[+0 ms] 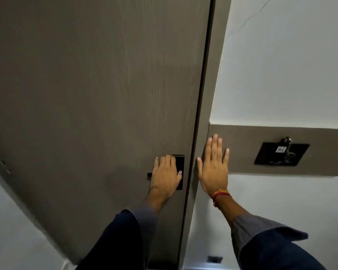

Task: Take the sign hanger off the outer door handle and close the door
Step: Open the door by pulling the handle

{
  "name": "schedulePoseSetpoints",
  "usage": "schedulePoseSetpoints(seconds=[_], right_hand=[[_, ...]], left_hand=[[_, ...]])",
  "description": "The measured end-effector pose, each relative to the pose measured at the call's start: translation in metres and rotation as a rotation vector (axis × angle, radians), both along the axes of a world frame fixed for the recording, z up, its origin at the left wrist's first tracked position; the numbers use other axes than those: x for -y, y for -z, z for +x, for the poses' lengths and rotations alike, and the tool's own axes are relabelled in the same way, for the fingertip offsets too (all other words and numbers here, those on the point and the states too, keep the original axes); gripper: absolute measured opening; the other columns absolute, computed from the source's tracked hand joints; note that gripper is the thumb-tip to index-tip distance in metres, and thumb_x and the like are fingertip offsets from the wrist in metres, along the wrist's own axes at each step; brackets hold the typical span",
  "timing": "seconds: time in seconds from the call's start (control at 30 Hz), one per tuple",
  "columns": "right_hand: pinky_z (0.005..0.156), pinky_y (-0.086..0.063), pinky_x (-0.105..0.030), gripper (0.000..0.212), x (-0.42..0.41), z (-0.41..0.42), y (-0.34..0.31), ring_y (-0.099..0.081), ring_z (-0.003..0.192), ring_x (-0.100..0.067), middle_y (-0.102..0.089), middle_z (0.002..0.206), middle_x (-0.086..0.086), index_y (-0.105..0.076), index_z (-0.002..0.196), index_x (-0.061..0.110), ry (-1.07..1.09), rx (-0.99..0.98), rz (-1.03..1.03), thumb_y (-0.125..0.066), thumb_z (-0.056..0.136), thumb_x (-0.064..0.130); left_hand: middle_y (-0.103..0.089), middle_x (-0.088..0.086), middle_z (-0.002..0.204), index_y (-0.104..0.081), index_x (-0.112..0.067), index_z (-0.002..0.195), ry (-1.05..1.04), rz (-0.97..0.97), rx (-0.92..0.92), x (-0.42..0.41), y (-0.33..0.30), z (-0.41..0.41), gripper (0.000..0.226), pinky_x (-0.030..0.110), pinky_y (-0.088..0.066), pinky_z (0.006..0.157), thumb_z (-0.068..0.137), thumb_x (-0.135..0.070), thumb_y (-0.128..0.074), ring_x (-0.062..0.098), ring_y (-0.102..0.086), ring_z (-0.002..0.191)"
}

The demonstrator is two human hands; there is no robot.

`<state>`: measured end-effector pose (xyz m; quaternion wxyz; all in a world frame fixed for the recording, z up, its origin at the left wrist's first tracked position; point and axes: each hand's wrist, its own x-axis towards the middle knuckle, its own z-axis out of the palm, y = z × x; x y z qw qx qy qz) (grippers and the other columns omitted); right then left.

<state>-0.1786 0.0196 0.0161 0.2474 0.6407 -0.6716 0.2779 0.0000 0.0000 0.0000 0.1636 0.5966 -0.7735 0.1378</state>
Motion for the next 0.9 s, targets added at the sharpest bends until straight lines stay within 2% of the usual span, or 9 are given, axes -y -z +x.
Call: schedulePoseSetpoints(seconds=[0.07,0.17,0.23,0.37,0.53,0.6,0.67,0.77,0.9], right_hand=[[0.129,-0.017,-0.062,0.077,0.008,0.001,0.0,-0.004,0.162,-0.032,0.004,0.173,-0.016,-0.005,0.166,0.004,0.013,0.024,-0.013,-0.039,0.108,0.04],[0.13,-0.009,-0.062,0.082,0.022,-0.003,0.009,0.019,0.162,-0.028,0.011,0.173,-0.014,0.012,0.165,0.008,0.019,-0.003,-0.042,-0.037,0.109,0.041],[0.13,-0.002,-0.06,0.084,0.028,-0.005,0.018,0.026,0.16,-0.025,0.016,0.172,-0.01,0.018,0.163,0.009,0.012,-0.009,-0.07,-0.037,0.11,0.041],[0.129,0.015,-0.055,0.085,0.041,-0.007,0.026,0.028,0.16,-0.024,0.033,0.171,-0.008,0.022,0.163,0.01,0.01,-0.014,-0.16,-0.035,0.109,0.041],[0.129,0.019,-0.054,0.078,0.056,-0.006,0.037,0.025,0.161,-0.024,0.031,0.172,-0.005,0.02,0.164,0.012,-0.022,0.021,-0.26,-0.025,0.109,0.043],[0.129,0.019,-0.054,0.075,0.06,-0.007,0.039,0.023,0.162,-0.024,0.029,0.173,-0.004,0.019,0.164,0.013,-0.048,0.042,-0.291,-0.02,0.109,0.044],[0.13,0.018,-0.054,0.073,0.064,-0.007,0.041,0.021,0.162,-0.023,0.027,0.174,-0.004,0.017,0.165,0.013,-0.052,0.036,-0.321,-0.019,0.108,0.043],[0.13,0.017,-0.054,0.073,0.069,-0.008,0.043,0.019,0.163,-0.023,0.025,0.174,-0.003,0.016,0.165,0.013,-0.061,0.038,-0.357,-0.019,0.108,0.042],[0.13,0.016,-0.055,0.073,0.072,-0.008,0.045,0.019,0.163,-0.022,0.025,0.174,-0.003,0.015,0.165,0.014,-0.067,0.035,-0.382,-0.02,0.108,0.043]], left_hand=[[-0.061,0.014,0.118,-0.052,-0.007,0.127,-0.038,0.078,-0.024,0.004,0.011,-0.002,0.054,0.05,-0.043,0.109,0.097,-0.053,-0.048,0.03,-0.057,0.112],[-0.064,0.015,0.121,-0.053,-0.01,0.127,-0.058,0.182,-0.046,0.008,0.03,-0.003,0.054,0.052,-0.04,0.111,0.101,-0.055,-0.039,0.032,-0.059,0.116],[-0.067,0.015,0.118,-0.055,-0.01,0.123,-0.051,0.179,-0.04,0.012,0.041,-0.003,0.054,0.051,-0.041,0.109,0.101,-0.056,-0.036,0.031,-0.06,0.114],[-0.069,0.01,0.097,-0.063,-0.01,0.109,-0.033,0.053,-0.063,0.014,0.05,-0.004,0.058,0.042,-0.047,0.088,0.102,-0.058,-0.031,0.027,-0.063,0.092],[-0.061,0.004,0.068,-0.075,-0.01,0.085,-0.021,-0.04,-0.119,0.01,0.062,0.0,0.05,0.037,-0.052,0.063,0.105,-0.046,-0.046,0.02,-0.058,0.062],[-0.061,0.005,0.078,-0.071,-0.009,0.095,-0.019,0.038,-0.115,0.013,0.067,-0.004,0.059,0.038,-0.049,0.072,0.108,-0.047,-0.028,0.022,-0.059,0.071],[-0.059,0.008,0.083,-0.063,-0.008,0.098,0.025,0.124,-0.298,0.018,0.071,-0.008,0.063,0.04,-0.043,0.083,0.105,-0.052,-0.018,0.026,-0.057,0.079],[-0.052,0.006,0.071,-0.055,-0.012,0.085,0.023,0.077,-0.623,0.017,0.081,-0.012,0.053,0.043,-0.044,0.083,0.1,-0.055,-0.027,0.025,-0.052,0.071],[-0.052,0.002,0.07,-0.051,-0.017,0.083,0.021,0.108,-0.881,0.018,0.092,-0.022,0.049,0.048,-0.046,0.087,0.101,-0.057,-0.029,0.022,-0.054,0.071]])
